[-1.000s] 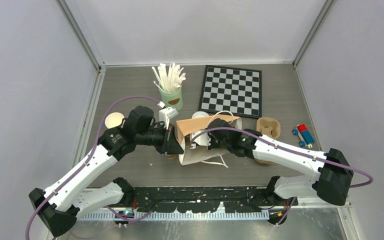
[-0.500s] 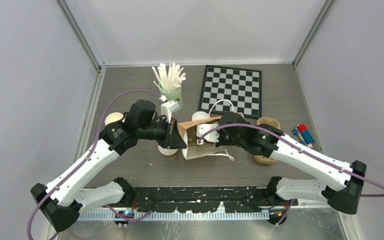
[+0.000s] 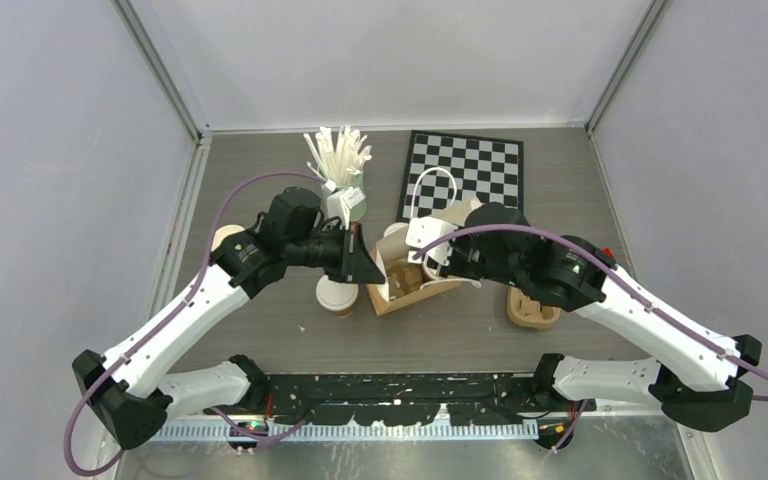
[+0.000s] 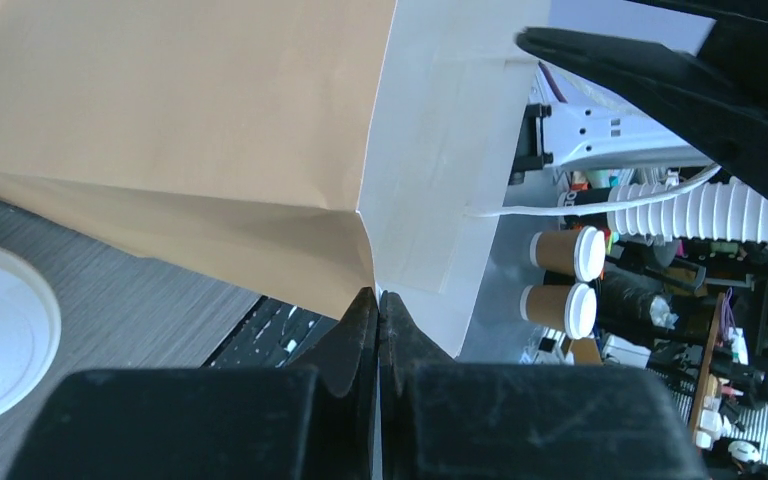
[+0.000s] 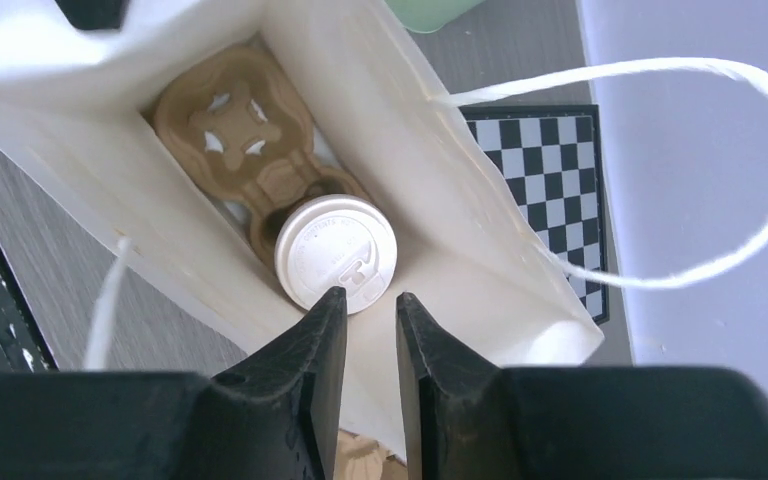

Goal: Pack the takeout coffee

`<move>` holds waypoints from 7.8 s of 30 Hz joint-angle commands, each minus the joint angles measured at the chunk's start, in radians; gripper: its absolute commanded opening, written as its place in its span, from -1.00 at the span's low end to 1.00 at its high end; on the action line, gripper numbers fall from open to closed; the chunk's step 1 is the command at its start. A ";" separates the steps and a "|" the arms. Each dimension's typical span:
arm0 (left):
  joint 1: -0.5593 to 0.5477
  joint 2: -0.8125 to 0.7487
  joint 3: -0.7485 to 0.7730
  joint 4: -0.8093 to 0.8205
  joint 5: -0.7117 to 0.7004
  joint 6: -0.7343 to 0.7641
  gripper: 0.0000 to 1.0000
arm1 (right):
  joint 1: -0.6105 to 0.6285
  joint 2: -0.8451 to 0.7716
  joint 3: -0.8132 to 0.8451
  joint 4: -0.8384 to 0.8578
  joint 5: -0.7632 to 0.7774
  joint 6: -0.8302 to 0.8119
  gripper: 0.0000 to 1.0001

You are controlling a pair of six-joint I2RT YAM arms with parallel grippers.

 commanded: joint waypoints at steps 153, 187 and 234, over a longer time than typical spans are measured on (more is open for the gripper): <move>0.020 -0.449 0.362 -0.399 -0.970 0.154 0.99 | 0.214 0.740 0.104 0.550 0.110 0.703 0.90; 0.020 -0.461 0.349 -0.414 -0.983 0.154 0.99 | 0.214 0.704 0.135 0.496 0.124 0.731 0.66; -0.153 0.128 0.275 -0.177 -0.680 -0.568 0.00 | 0.163 -0.083 0.361 0.181 0.635 0.742 0.62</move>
